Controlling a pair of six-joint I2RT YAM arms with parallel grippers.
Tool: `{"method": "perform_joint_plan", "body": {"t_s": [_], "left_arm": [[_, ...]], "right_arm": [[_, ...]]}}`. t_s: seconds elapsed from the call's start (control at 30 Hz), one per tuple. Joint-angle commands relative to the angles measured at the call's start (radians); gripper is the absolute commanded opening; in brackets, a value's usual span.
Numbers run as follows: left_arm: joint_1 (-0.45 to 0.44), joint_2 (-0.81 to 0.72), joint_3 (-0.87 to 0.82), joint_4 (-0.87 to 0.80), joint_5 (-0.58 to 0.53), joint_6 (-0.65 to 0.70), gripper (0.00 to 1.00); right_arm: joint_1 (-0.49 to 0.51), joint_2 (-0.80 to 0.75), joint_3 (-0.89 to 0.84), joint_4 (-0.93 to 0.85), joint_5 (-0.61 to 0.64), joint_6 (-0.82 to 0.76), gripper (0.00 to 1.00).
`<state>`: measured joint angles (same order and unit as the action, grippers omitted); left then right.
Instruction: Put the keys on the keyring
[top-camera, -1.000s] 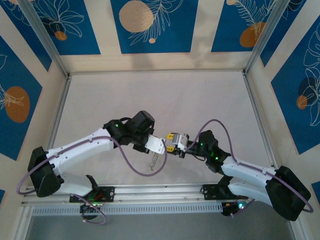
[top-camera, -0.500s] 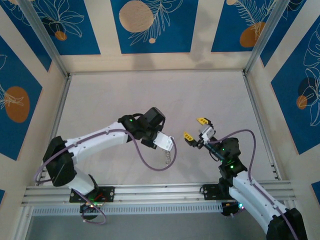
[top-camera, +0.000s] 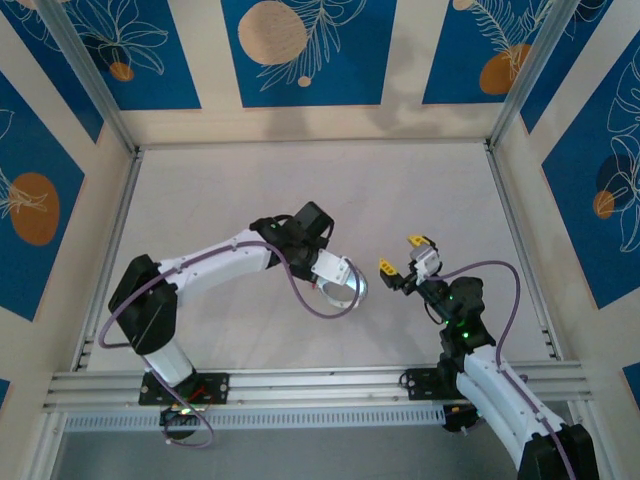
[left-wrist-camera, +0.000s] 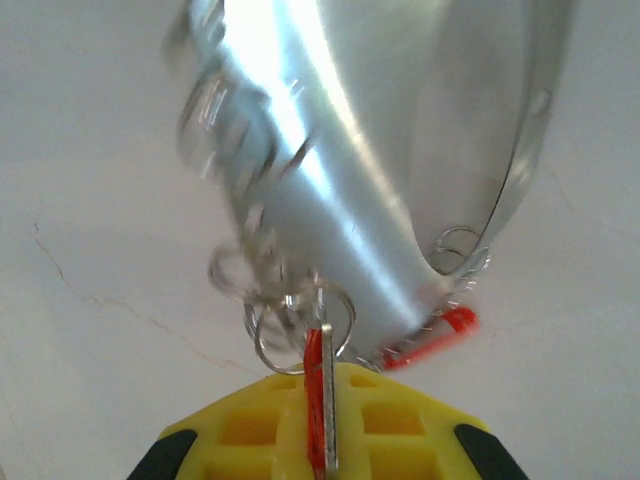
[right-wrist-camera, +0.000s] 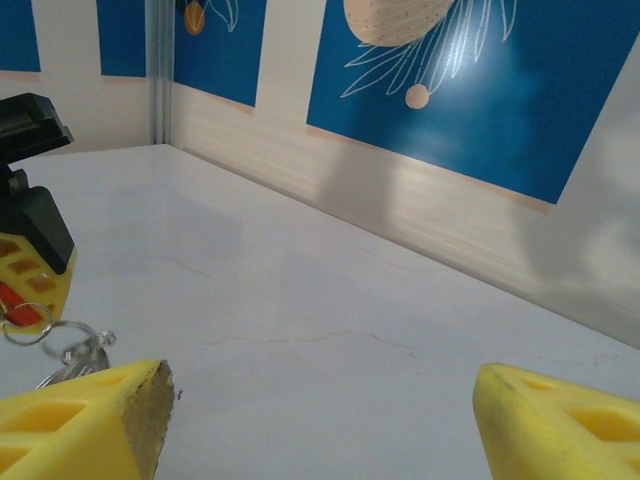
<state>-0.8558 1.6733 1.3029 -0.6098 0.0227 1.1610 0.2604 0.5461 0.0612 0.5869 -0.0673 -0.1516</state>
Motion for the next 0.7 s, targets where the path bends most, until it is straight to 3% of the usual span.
{"method": "perform_joint_plan", "body": {"t_s": [0.0,0.67], "left_arm": [[0.029,0.002,0.006,-0.018,-0.001,0.020,0.00],[0.258,0.092,0.008,-0.053,-0.023,0.020,0.00]], "right_arm": [[-0.014,-0.017,-0.040,0.012,-0.002,0.034,0.79],[-0.032,-0.051,-0.088,0.001,0.008,0.050,0.79]]}}
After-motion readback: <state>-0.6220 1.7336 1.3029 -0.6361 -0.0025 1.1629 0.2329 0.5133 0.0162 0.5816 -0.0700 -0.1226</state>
